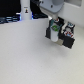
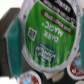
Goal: Open the kcup holder, insert the kcup into the holder, and close the kcup holder
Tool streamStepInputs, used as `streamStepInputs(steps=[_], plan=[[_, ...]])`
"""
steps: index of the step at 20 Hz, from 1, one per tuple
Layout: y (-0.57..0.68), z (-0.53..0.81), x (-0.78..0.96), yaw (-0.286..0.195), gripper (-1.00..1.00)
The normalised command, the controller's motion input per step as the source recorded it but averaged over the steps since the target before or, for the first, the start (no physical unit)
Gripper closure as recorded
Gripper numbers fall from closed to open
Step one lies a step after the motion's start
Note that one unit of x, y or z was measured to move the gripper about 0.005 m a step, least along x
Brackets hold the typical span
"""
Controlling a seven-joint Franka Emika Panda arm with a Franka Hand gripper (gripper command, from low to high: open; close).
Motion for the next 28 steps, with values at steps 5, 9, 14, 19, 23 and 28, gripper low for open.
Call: streamStepInputs(steps=[5,9,14,19,23,28], plan=[[0.42,0.3,-0.46,0.135,1.0],[0.4,0.17,-0.51,0.137,1.0],[0.39,0.02,-0.48,0.141,1.0],[0.29,-0.12,-0.47,0.142,1.0],[0.14,-0.26,-0.45,0.125,1.0],[0.03,-0.33,-0.37,0.111,1.0]])
